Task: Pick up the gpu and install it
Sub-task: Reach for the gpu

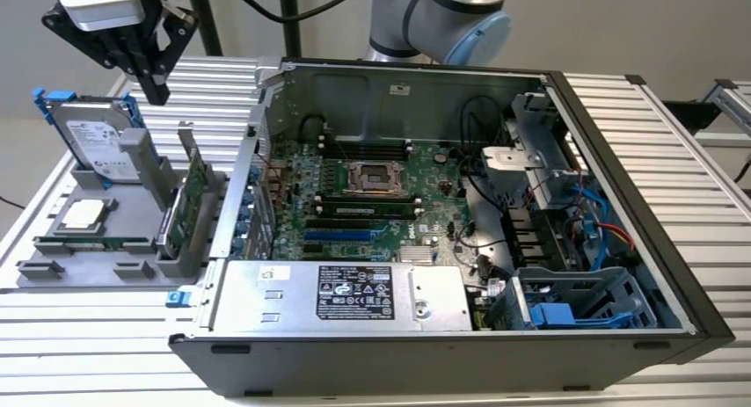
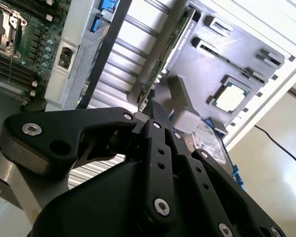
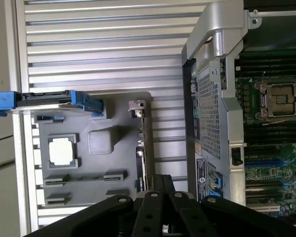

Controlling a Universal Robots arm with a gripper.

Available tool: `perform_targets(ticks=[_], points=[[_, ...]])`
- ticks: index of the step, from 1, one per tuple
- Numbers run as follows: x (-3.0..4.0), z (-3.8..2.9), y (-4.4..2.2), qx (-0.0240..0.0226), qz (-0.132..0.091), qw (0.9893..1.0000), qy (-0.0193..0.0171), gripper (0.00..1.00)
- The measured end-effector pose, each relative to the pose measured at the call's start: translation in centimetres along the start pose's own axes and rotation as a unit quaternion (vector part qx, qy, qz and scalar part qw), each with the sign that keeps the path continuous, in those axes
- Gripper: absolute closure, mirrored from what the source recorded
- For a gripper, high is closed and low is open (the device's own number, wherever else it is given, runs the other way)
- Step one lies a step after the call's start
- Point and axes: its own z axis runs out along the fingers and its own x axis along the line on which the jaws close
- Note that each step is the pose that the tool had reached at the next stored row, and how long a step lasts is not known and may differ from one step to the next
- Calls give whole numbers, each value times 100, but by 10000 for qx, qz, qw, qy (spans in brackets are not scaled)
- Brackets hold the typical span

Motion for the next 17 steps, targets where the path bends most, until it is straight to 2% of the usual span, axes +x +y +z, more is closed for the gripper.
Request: perform_targets(ticks=[17], points=[[56,6,-4,0,0,10000,7,100]])
